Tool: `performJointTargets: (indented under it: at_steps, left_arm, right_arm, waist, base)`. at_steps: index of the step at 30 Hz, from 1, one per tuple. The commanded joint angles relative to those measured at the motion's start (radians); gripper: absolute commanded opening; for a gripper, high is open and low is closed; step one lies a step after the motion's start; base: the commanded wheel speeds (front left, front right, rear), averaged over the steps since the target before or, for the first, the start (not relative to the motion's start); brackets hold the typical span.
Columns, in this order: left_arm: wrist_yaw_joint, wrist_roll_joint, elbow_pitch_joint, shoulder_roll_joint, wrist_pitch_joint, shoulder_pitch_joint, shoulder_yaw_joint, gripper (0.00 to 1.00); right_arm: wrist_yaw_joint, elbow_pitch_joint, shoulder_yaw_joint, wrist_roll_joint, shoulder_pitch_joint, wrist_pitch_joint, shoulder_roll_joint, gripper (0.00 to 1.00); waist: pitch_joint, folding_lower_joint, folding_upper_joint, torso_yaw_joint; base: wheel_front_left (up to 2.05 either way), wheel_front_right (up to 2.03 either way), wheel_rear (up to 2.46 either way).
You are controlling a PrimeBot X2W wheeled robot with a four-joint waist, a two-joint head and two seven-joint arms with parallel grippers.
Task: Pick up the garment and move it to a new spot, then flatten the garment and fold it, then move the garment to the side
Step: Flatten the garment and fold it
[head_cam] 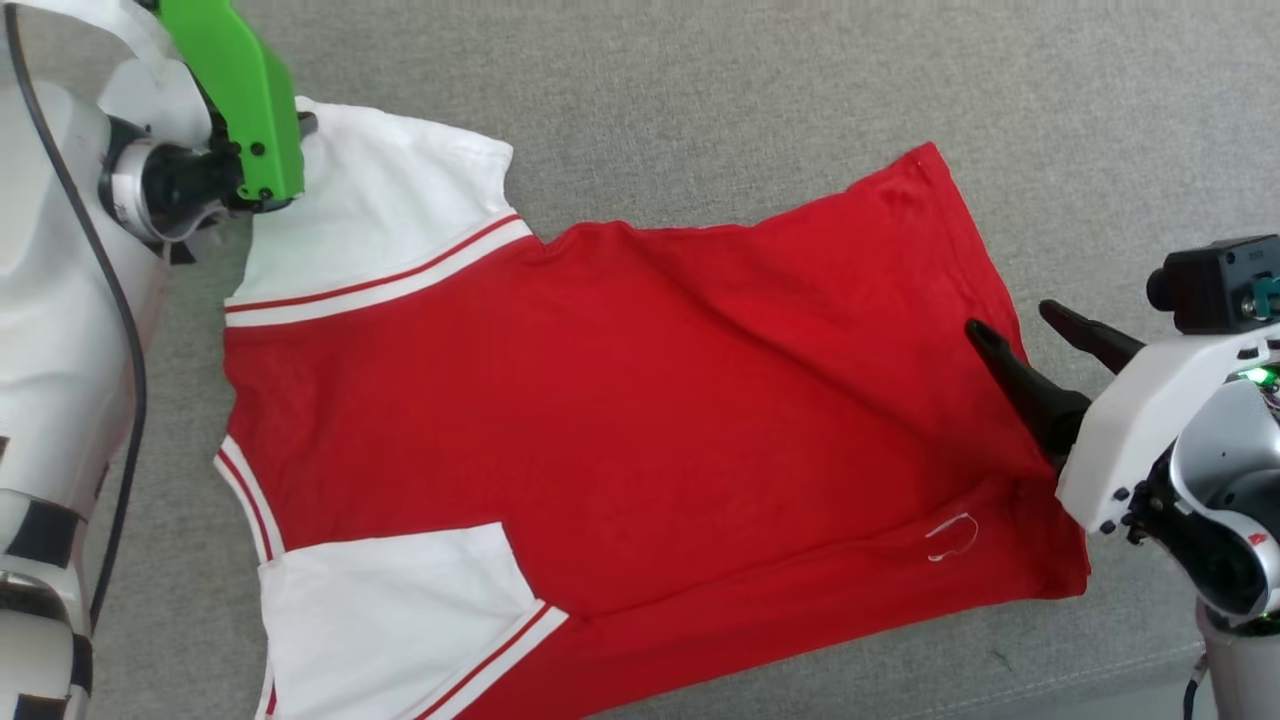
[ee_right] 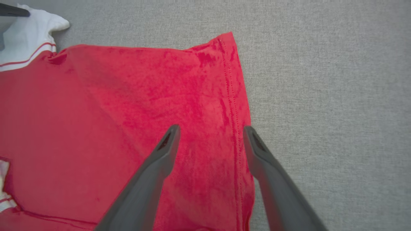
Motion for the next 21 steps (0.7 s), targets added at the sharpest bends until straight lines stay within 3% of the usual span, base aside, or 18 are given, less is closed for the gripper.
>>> performJointTargets:
  at_steps: [1,13,21]
  left_arm:
    - [-0.009,-0.004,-0.007,-0.01,-0.009,0.022,-0.004,0.0]
    - [-0.027,-0.019,-0.194,-0.012,-0.021,0.105,-0.034,0.0]
    - [-0.002,-0.005,-0.381,0.005,-0.02,0.138,-0.048,0.0]
  right_arm:
    - [-0.001,0.013,-0.005,0.001,-0.027,0.018,-0.014,1.0]
    - [-0.001,0.2,-0.057,-0.028,-0.226,0.241,-0.056,1.0]
    - [-0.001,0.378,-0.047,-0.086,-0.372,0.254,-0.061,1.0]
  waist:
    - [-0.044,0.0,0.0,0.031]
    - [-0.076,0.0,0.0,0.136]
    - [-0.039,0.0,0.0,0.193]
  base:
    - [0.0,0.0,0.0]
    - [0.0,0.0,0.0]
    - [0.0,0.0,0.0]
